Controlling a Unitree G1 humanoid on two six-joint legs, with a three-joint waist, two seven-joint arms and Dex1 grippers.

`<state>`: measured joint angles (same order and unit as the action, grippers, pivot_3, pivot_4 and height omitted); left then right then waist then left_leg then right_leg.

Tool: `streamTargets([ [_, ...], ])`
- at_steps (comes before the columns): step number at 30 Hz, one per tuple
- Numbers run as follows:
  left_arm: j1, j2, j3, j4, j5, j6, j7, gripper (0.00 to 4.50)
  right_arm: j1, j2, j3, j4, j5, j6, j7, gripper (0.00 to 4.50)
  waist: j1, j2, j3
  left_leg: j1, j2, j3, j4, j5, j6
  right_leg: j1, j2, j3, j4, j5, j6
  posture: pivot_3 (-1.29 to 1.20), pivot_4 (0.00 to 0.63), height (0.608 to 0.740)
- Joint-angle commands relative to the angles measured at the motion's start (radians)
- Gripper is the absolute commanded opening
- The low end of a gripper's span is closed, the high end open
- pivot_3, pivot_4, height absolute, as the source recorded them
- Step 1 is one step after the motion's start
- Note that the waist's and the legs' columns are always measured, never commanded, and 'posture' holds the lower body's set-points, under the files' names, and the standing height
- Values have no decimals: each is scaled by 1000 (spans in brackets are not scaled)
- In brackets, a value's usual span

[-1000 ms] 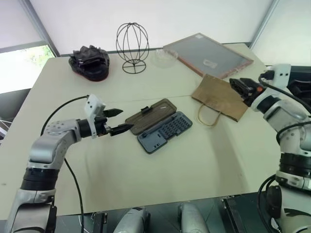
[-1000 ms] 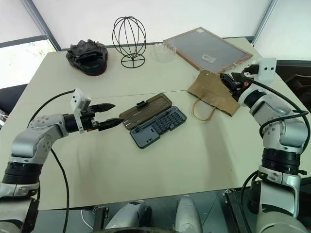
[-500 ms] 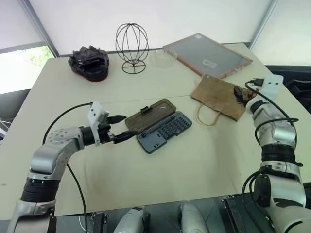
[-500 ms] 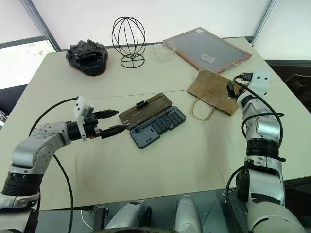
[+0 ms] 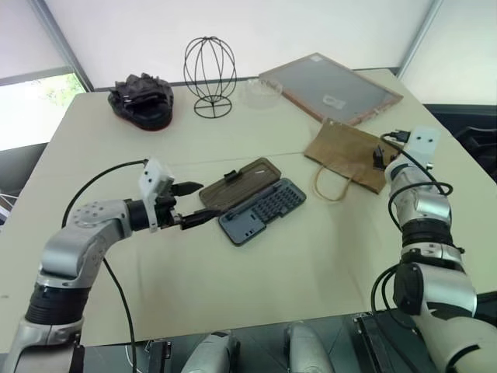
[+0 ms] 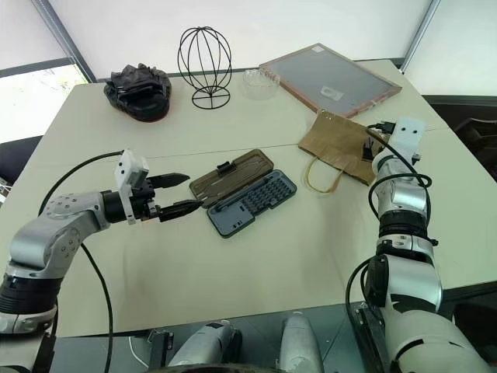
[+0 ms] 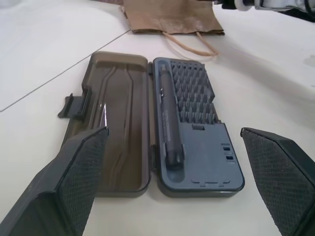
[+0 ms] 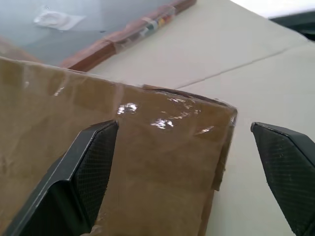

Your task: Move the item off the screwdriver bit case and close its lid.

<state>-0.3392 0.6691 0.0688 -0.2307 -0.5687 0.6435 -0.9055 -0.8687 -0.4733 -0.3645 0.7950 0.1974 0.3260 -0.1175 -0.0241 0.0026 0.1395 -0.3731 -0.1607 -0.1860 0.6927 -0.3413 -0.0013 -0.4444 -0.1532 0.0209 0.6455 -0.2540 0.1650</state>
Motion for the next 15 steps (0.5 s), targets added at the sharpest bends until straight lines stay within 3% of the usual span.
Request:
streamTargets([
  [1,-3,6,24,-52,-16,-1,12,4500,-41,-1,-45,-5,33,34,-42,4443,0,0,0,0,0,0,0,0,0,0,0,0,0,0,0,0,150,740],
  [5,10,8,22,-68,-17,-1,22,4500,-40,26,-88,-14,77,82,-74,4443,-2,0,0,0,0,0,0,0,0,0,0,0,0,0,0,0,150,740],
  [8,9,10,22,-72,-19,1,27,4500,-39,44,-134,-10,119,106,-96,3663,-4,0,0,0,0,0,0,0,0,0,0,0,0,0,0,0,150,740],
  [15,-2,8,18,-61,-14,-8,29,4500,-36,64,-185,-25,177,148,-128,55,-11,0,0,0,0,0,0,0,0,0,0,0,0,0,0,0,150,740],
])
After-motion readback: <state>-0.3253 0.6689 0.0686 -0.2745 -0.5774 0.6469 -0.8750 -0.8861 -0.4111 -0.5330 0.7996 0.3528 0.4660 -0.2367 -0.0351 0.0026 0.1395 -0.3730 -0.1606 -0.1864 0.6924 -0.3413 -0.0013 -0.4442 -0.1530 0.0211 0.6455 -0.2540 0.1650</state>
